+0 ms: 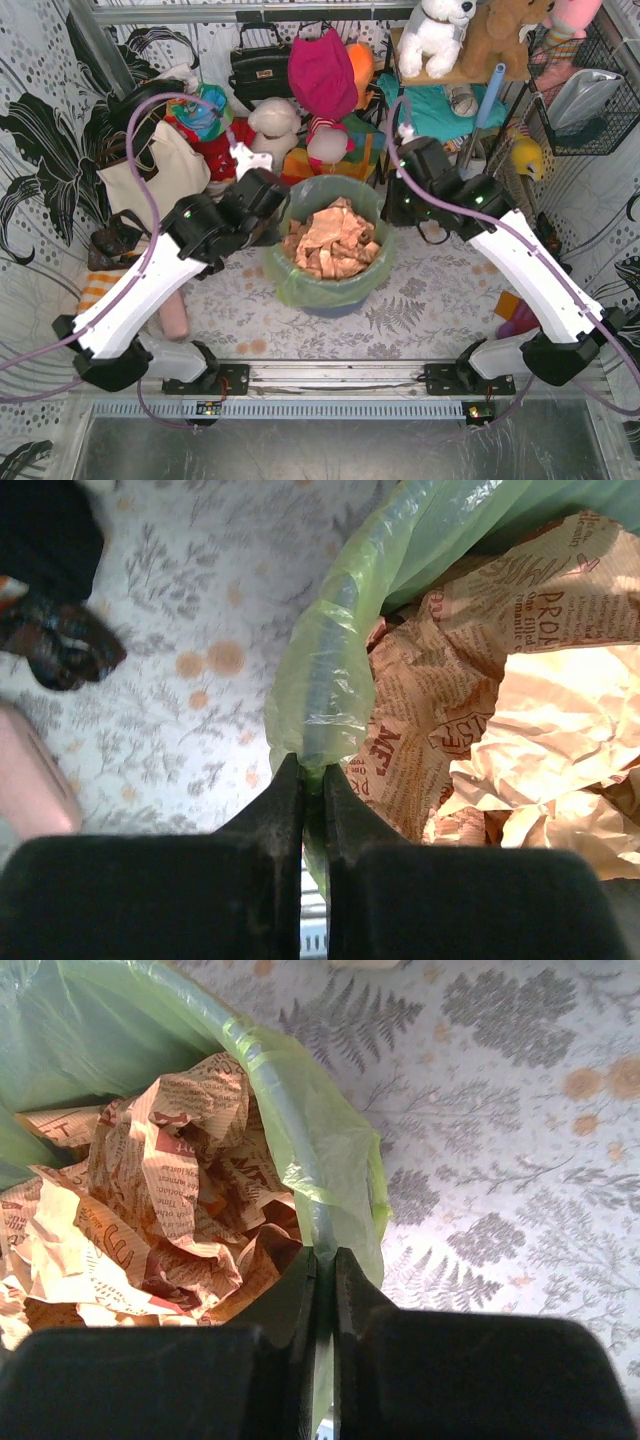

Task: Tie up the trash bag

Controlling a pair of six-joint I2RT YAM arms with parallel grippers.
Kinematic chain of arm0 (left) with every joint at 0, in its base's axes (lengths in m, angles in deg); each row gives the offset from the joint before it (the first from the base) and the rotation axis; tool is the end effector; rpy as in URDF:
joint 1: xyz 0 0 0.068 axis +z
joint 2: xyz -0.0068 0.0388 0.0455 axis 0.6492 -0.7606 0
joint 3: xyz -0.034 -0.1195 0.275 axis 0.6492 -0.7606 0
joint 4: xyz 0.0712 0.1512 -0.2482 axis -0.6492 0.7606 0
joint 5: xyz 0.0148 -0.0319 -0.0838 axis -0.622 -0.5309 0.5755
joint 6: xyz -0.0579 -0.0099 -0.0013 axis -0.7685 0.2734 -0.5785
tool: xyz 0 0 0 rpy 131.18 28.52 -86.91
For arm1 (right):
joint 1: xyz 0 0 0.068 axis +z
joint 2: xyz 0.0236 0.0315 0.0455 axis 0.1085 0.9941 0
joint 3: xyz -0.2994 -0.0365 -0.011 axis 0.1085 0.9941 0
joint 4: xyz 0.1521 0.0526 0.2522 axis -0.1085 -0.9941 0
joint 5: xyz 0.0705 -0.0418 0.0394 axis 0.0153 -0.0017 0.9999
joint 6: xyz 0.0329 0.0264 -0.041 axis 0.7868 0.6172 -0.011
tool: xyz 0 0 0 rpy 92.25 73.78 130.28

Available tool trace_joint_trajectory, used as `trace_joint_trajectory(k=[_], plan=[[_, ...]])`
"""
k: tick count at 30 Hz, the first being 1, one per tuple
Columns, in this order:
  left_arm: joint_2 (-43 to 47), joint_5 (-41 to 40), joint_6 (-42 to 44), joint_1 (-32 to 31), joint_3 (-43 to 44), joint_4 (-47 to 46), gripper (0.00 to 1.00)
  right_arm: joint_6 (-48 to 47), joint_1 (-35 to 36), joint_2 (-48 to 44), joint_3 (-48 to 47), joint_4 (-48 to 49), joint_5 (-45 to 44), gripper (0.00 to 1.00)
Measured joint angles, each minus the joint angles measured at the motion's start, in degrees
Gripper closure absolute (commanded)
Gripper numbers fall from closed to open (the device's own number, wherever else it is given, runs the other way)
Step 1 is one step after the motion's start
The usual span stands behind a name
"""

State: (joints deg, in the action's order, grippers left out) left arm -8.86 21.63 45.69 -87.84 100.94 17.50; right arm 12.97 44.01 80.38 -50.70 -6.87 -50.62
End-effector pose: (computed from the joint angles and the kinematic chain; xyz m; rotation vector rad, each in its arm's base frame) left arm 0.1983 -0.1905 0.4751 0.0800 2.3657 -0.1902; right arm 0.2430 0.1825 0.4775 -0.1211 2.2656 0.5088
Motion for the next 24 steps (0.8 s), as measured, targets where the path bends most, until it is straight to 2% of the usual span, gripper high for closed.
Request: trace_joint_trajectory(k=[8, 18, 22, 24], plan=[[10.82, -0.07, -4.24, -1.66, -10.71, 3.48, 1.00, 8.04, 14.43, 0.02, 1.81, -3.23, -8.81, 1.00], [11.21, 0.50, -4.70, -2.12, -15.32, 0.04, 0.99, 13.92, 17.18, -3.43, 8.50, -3.23, -13.09, 1.00], [10.73, 0.66, -4.52, -2.19, -15.58, -2.14, 0.77, 14.93, 17.22, -5.44, 10.43, -2.89, -14.53, 0.75], [10.38, 0.63, -4.22, -2.21, -15.58, -2.95, 0.66, 15.41, 17.27, -5.70, 10.67, -2.69, -15.02, 0.68]])
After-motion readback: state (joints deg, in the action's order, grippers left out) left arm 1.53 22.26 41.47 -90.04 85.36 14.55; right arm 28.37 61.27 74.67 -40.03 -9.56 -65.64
